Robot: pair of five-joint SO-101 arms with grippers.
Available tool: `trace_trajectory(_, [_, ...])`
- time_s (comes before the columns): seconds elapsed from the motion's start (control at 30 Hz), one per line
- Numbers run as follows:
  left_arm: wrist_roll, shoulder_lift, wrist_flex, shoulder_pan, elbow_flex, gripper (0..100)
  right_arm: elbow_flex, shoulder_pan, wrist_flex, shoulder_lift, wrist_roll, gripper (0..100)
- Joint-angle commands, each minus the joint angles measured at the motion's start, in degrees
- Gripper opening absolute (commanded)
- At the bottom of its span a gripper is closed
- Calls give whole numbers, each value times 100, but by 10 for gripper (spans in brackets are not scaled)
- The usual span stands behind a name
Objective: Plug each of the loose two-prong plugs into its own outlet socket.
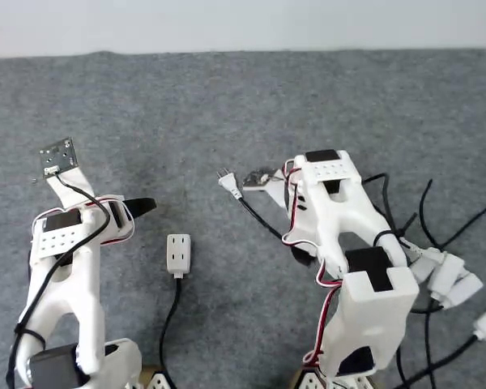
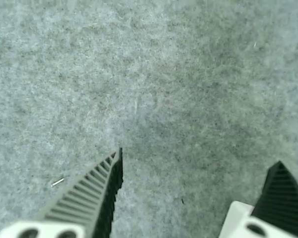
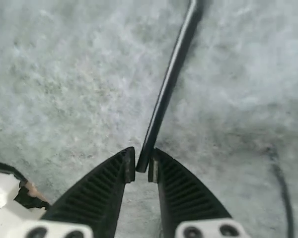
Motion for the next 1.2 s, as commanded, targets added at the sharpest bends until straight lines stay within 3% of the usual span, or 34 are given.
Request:
trace_trajectory(0.0, [-35,-18,-132,9,-13,419,-501,-22,84,-40,-229,50])
trace_trajectory(0.07, [-35,-18,-132,9,-13,419,-607,-31,84,-40,-281,4])
trace_trajectory(0.57, [-35,-18,-132,9,-13,419,-668,-22,655,-330,-299,9])
trace_trajectory(0.97, [-35,-18,-132,9,-13,419,-642,-101,1596,-3565,-1257,9])
trace_trajectory(1.17, [-35,-18,-132,9,-13,419,-862,-690,1868,-4848,-1960,8])
